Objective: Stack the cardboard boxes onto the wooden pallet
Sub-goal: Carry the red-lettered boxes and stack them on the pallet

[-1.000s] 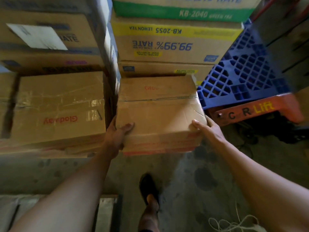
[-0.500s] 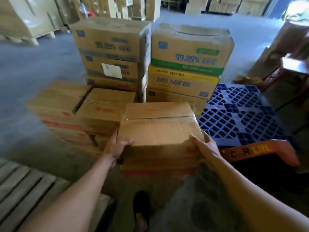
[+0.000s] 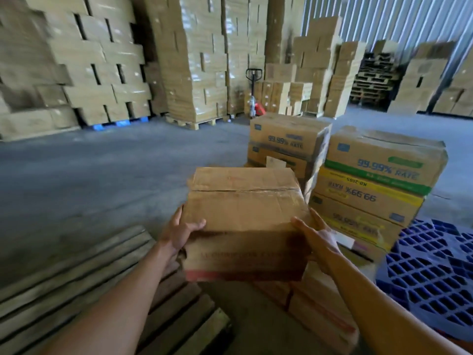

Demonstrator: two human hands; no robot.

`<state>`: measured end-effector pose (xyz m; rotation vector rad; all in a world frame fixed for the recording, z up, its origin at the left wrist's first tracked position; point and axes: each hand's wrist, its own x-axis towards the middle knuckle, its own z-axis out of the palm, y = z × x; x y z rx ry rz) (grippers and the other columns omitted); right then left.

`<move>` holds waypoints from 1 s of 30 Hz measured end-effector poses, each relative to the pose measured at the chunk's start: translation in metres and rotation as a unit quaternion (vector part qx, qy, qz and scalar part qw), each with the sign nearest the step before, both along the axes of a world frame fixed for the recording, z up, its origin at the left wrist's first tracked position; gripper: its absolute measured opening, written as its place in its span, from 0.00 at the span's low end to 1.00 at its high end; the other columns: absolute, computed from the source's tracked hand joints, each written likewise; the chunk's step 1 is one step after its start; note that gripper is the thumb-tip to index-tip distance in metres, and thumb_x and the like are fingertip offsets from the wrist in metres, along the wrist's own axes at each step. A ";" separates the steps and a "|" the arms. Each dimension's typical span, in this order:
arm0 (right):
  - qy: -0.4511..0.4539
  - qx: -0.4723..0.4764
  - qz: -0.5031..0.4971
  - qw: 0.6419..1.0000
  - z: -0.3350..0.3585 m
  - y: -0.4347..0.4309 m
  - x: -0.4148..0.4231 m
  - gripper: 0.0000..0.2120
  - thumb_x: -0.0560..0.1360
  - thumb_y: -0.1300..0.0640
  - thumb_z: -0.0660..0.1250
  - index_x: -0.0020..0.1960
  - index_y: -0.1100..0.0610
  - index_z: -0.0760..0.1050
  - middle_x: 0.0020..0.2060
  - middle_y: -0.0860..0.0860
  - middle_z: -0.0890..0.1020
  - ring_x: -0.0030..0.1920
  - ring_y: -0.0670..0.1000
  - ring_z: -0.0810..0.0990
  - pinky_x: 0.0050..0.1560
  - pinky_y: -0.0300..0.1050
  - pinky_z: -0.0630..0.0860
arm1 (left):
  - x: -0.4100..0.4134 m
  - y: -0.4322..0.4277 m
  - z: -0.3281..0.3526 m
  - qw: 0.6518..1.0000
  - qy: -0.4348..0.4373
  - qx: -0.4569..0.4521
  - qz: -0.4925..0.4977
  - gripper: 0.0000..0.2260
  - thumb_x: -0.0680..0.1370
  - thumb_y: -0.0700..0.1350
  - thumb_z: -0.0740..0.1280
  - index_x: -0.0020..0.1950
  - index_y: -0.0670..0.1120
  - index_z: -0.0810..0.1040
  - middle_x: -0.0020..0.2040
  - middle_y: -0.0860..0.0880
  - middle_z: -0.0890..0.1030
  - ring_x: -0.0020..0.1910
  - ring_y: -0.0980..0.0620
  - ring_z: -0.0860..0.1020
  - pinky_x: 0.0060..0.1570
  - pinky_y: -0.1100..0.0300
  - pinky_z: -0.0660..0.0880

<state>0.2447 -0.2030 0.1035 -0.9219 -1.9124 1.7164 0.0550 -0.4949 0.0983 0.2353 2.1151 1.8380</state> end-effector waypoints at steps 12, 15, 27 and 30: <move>0.078 0.008 0.188 0.979 0.016 -0.269 -0.147 0.38 0.72 0.42 0.75 0.77 0.37 0.61 0.66 0.48 0.73 0.53 0.50 0.80 0.41 0.45 0.84 | -0.021 -0.314 0.037 0.982 0.008 0.073 0.176 0.22 0.70 0.40 0.78 0.52 0.67 0.80 0.49 0.54 0.86 0.49 0.48 0.84 0.38 0.50 0.81; 0.077 -0.010 0.211 0.974 0.011 -0.341 -0.183 0.37 0.70 0.40 0.76 0.73 0.30 0.62 0.61 0.45 0.74 0.50 0.49 0.81 0.46 0.53 0.84 | -0.035 -0.389 0.042 0.976 -0.006 0.086 0.200 0.26 0.69 0.39 0.78 0.55 0.68 0.79 0.51 0.54 0.86 0.43 0.51 0.85 0.32 0.48 0.80; 0.036 0.031 0.323 0.945 -0.026 -0.511 -0.297 0.34 0.71 0.36 0.72 0.74 0.33 0.62 0.66 0.51 0.76 0.57 0.57 0.81 0.56 0.62 0.81 | -0.078 -0.556 0.002 0.936 -0.045 0.094 0.338 0.39 0.68 0.42 0.79 0.71 0.69 0.68 0.63 0.53 0.76 0.59 0.44 0.75 0.57 0.27 0.72; 0.021 0.016 0.349 0.937 -0.049 -0.536 -0.333 0.36 0.72 0.38 0.72 0.75 0.33 0.60 0.68 0.48 0.73 0.64 0.59 0.77 0.62 0.66 0.76 | -0.103 -0.573 -0.020 0.926 -0.068 0.093 0.359 0.38 0.70 0.40 0.78 0.73 0.66 0.68 0.55 0.57 0.77 0.53 0.48 0.76 0.56 0.34 0.76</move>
